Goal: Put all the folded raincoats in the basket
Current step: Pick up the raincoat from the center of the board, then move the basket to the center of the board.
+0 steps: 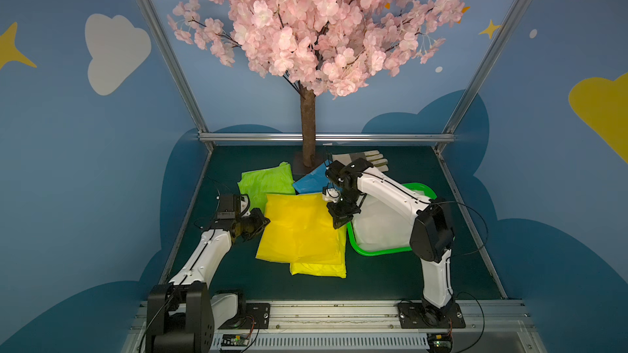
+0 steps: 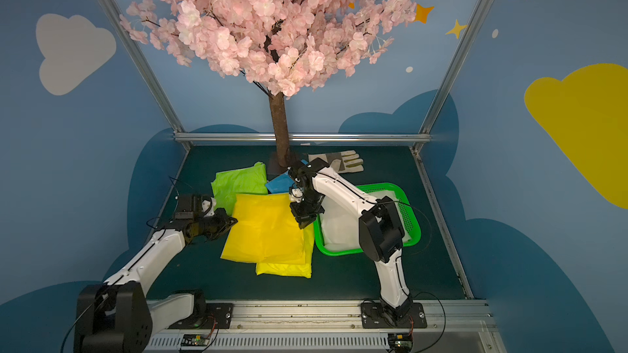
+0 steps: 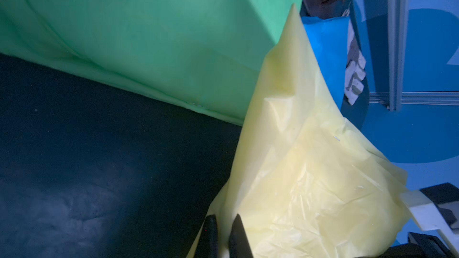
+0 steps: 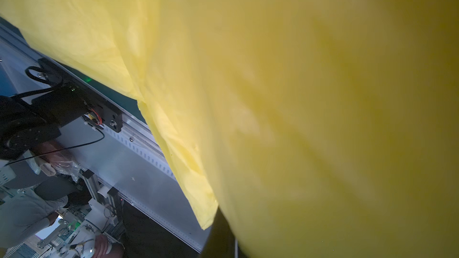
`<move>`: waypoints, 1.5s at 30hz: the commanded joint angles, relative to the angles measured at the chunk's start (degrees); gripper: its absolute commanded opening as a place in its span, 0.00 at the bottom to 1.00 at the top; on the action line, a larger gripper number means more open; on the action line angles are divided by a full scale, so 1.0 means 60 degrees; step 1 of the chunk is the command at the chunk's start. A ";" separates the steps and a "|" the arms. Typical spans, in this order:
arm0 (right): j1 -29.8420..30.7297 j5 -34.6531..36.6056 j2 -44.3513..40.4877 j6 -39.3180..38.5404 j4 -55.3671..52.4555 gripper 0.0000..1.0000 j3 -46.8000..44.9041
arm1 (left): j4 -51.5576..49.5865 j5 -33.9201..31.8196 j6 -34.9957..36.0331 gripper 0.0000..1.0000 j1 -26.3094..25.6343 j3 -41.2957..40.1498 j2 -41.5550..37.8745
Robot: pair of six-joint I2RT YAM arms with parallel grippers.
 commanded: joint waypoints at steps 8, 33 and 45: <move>-0.3040 0.0447 -0.2242 -0.0235 -0.1536 0.00 0.0579 | -0.2529 -0.1011 -0.2628 0.03 -0.2638 0.2418 -0.0365; -0.7392 0.4283 -0.1163 0.0200 -0.2062 0.00 0.0289 | -0.3745 -0.2621 -0.3510 0.03 -0.8846 1.1489 0.9468; -0.6751 0.5903 -0.0170 0.0309 -0.2164 0.00 0.0009 | -0.4398 -0.3207 -0.3142 0.03 -0.8613 1.0888 0.9218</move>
